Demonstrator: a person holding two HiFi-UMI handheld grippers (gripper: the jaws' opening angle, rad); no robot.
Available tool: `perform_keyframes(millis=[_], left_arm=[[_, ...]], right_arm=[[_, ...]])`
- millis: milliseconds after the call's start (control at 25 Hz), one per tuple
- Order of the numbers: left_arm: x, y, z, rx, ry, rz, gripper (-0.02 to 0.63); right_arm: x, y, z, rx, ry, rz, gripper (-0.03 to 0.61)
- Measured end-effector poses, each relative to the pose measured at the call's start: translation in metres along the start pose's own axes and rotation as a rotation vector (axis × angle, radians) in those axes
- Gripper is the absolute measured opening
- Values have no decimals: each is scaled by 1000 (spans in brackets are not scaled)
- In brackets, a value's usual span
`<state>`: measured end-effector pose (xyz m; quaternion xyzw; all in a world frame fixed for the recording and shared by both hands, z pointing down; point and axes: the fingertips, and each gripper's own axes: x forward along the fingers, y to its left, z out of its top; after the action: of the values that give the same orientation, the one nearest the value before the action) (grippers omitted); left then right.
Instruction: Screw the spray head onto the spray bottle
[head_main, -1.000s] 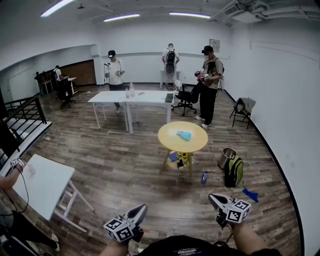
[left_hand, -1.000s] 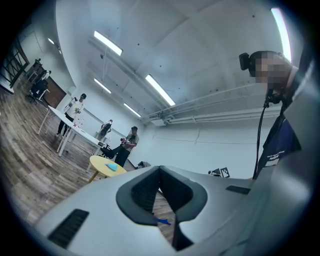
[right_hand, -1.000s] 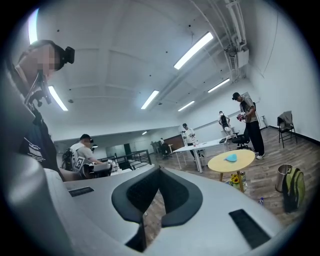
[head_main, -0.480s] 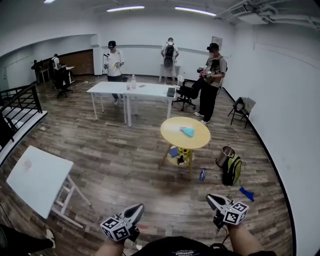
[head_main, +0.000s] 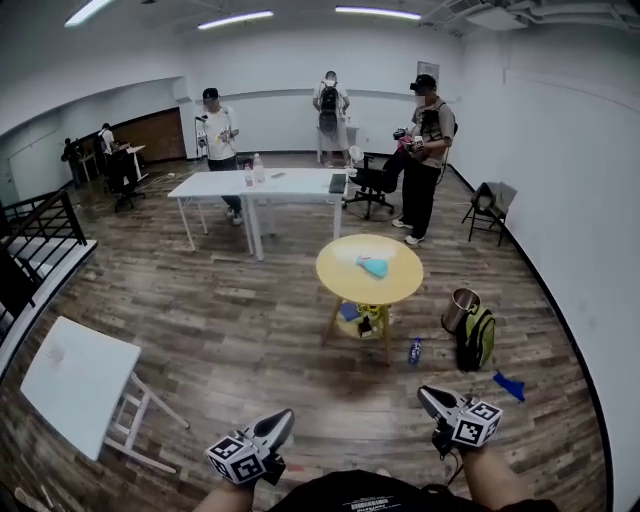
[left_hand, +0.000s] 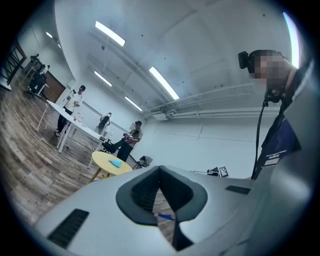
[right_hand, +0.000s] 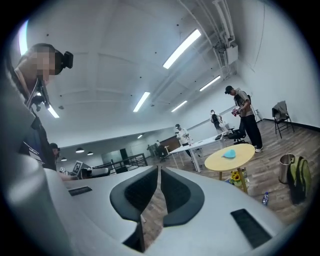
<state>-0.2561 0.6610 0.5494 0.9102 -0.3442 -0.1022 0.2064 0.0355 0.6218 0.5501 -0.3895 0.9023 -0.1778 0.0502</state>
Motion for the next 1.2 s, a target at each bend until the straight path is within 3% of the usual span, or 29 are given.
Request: perform_keyframes(millis=[320, 560, 840, 1080, 1200], left_arm=[[169, -7, 21, 17, -45, 68, 11], [268, 22, 17, -15, -25, 25, 11], [321, 145, 40, -53, -10, 32, 11], [373, 261, 110, -39, 38, -90, 11], [403, 311, 140, -13, 71, -166, 11]], right_arm=[[25, -149, 84, -120, 52, 119, 52], [69, -238, 107, -78, 59, 128, 64], [173, -299, 93, -100, 143, 99, 157], [295, -334, 106, -150, 196, -11, 283], [346, -355, 117, -168, 160, -83, 318]])
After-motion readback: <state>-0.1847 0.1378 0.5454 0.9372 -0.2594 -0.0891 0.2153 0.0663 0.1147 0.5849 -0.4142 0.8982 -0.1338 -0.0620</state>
